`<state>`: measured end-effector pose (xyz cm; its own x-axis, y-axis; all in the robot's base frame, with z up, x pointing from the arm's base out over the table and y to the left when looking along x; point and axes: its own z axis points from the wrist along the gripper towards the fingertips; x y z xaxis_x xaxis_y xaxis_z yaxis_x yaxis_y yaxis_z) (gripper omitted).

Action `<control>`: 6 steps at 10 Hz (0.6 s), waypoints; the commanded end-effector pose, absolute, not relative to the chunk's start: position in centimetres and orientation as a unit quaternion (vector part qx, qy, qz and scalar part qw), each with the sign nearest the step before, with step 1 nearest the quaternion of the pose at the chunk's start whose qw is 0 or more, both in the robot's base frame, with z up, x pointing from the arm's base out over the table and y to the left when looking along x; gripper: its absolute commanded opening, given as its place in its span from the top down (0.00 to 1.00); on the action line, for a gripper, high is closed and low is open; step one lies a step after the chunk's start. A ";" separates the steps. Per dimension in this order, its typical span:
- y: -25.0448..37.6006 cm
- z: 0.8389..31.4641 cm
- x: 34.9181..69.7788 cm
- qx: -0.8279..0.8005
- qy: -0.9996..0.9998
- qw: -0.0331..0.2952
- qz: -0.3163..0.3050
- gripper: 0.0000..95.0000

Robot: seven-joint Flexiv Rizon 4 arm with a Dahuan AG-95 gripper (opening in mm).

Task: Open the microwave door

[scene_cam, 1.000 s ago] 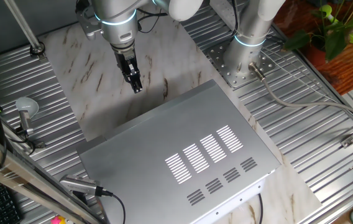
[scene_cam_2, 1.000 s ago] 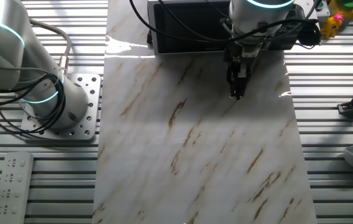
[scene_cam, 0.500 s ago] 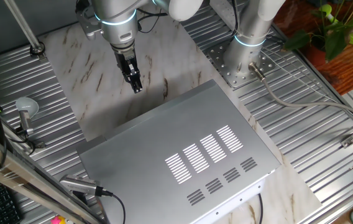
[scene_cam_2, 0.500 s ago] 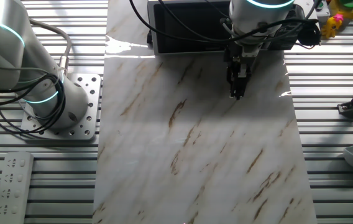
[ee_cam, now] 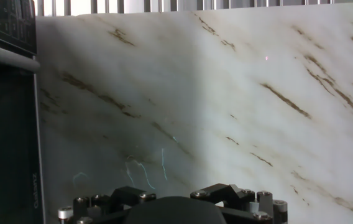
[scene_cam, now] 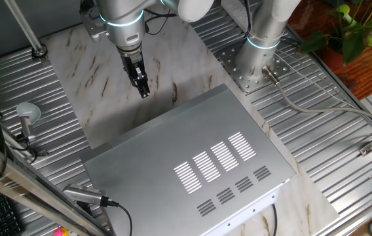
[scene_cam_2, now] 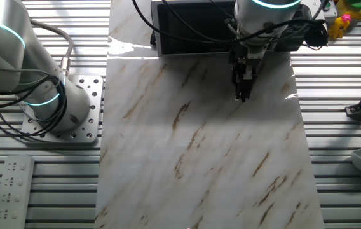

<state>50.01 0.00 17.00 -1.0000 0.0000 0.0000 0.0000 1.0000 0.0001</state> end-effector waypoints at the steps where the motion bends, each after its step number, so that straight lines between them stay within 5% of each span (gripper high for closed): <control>1: 0.0 17.0 50.0 0.000 -1.000 0.000 0.000 0.00; 2: 0.0 17.0 50.0 0.061 -0.998 -0.004 -0.012 1.00; 6: 0.0 17.0 50.0 0.060 -0.998 -0.004 -0.009 1.00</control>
<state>49.95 -0.04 17.04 -0.9939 -0.1104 -0.0079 -0.1105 0.9938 0.0154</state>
